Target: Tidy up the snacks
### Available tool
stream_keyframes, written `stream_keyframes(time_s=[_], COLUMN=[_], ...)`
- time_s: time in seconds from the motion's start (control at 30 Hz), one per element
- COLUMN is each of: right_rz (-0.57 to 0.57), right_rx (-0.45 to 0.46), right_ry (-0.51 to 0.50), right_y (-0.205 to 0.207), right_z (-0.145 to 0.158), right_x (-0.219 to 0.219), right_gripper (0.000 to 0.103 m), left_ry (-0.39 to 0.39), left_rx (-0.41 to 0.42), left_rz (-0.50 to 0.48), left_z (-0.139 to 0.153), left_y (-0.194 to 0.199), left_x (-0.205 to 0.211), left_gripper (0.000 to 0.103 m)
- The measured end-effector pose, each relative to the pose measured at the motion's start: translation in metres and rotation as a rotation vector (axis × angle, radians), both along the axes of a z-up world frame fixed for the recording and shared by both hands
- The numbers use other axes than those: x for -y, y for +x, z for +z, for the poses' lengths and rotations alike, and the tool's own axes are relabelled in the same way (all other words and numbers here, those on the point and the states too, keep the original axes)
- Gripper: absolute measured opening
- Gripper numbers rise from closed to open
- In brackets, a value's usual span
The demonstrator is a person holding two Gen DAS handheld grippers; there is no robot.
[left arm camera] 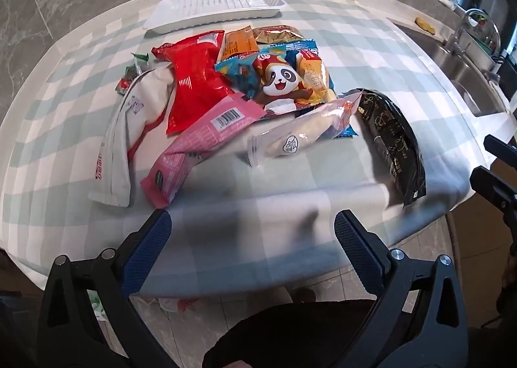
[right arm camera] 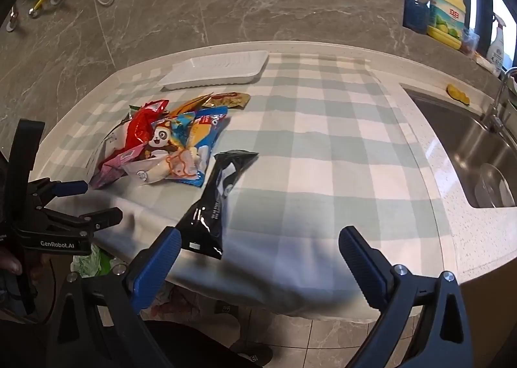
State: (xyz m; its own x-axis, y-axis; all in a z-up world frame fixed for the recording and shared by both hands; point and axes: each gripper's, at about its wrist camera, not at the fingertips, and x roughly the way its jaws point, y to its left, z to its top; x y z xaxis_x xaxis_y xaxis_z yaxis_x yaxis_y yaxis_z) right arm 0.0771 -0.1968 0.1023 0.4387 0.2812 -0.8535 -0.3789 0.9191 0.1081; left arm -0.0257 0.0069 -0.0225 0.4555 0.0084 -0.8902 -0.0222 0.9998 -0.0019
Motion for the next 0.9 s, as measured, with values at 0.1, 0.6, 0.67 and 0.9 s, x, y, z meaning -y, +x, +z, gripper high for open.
stream_keyframes(time_s=[0.1, 0.6, 0.67, 0.9], right_rz=[0.009, 0.022, 0.023, 0.024], right_rx=[-0.001, 0.008, 0.008, 0.007], right_ry=[-0.002, 0.000, -0.001, 0.000], right_y=[0.0004, 0.0023, 0.0025, 0.0029], right_z=[-0.0008, -0.0025, -0.0025, -0.0025], right_x=[-0.0031, -0.0074, -0.0073, -0.0079], right_gripper=[0.100, 0.100, 0.100, 0.100], left_ry=[-0.004, -0.014, -0.013, -0.011], left_rx=[-0.005, -0.007, -0.006, -0.002], left_rz=[0.006, 0.019, 0.019, 0.024], left_z=[0.0000, -0.0039, -0.0040, -0.0039], left_y=[-0.0009, 0.0011, 0.0013, 0.0023], left_x=[-0.0009, -0.0006, -0.0007, -0.0025], left_gripper=[0.102, 0.102, 0.102, 0.102])
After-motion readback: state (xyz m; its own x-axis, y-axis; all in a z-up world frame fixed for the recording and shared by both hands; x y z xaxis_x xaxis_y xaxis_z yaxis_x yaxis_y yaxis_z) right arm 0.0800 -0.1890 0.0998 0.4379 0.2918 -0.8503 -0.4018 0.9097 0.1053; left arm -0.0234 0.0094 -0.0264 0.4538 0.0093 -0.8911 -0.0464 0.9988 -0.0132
